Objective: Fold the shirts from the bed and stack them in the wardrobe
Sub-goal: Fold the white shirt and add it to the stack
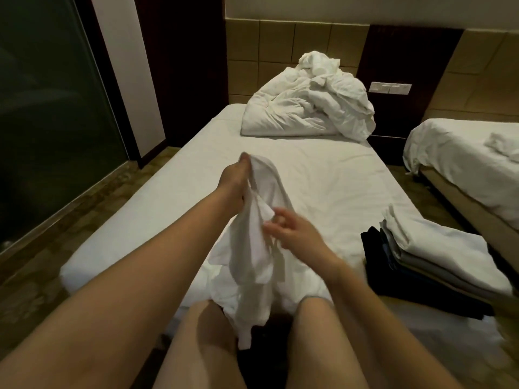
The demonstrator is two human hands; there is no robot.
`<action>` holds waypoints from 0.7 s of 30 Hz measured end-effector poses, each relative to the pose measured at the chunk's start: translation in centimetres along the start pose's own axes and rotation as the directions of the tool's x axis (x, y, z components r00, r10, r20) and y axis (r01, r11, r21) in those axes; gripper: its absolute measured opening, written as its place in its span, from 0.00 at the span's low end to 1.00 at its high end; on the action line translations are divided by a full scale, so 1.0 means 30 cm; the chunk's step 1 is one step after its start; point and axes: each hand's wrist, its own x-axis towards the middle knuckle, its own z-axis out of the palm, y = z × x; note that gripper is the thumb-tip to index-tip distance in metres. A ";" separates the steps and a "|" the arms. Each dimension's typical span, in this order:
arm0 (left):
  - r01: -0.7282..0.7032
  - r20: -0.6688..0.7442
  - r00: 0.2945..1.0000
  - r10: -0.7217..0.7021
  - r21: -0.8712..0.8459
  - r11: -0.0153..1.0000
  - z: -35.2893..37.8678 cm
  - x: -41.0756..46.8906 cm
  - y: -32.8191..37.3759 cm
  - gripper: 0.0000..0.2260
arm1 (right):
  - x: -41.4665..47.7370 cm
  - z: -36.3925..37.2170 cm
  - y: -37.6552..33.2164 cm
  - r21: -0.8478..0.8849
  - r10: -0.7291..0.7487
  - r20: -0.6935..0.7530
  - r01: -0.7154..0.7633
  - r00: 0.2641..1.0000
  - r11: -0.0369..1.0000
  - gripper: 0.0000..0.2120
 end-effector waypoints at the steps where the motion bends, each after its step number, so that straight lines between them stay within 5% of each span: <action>1: 0.013 0.017 1.000 -0.013 -0.024 1.000 0.012 -0.006 -0.002 0.17 | -0.009 0.029 0.012 -0.086 0.005 0.032 -0.002 0.999 0.996 0.06; 7: 0.018 0.091 0.996 -0.007 -0.126 0.992 0.006 -0.015 0.010 0.14 | 0.065 0.028 -0.023 -0.133 0.044 -0.134 -0.062 0.990 0.989 0.09; 10: 0.014 0.287 0.957 -0.028 0.051 0.999 -0.032 -0.001 0.002 0.21 | 0.120 -0.018 -0.131 0.319 0.082 -0.123 -0.039 0.989 0.947 0.07; 12: -0.018 0.389 0.921 -0.031 0.122 0.992 -0.052 0.002 -0.020 0.26 | 0.172 -0.059 -0.195 0.673 0.107 -0.086 -0.022 0.991 0.740 0.09; 16: -0.146 0.585 0.810 0.047 0.122 0.982 -0.058 -0.038 -0.080 0.16 | 0.254 -0.130 -0.237 0.821 0.155 -0.189 0.070 0.970 0.567 0.11; 19: -0.264 0.454 0.880 0.139 0.226 0.937 -0.049 -0.055 -0.116 0.05 | 0.270 -0.166 -0.222 0.871 0.179 -0.205 0.096 0.962 0.481 0.09; 21: -0.249 0.363 0.917 0.164 0.198 0.948 -0.044 -0.042 -0.125 0.04 | 0.266 -0.185 -0.207 0.775 0.132 -0.253 0.119 0.958 0.621 0.03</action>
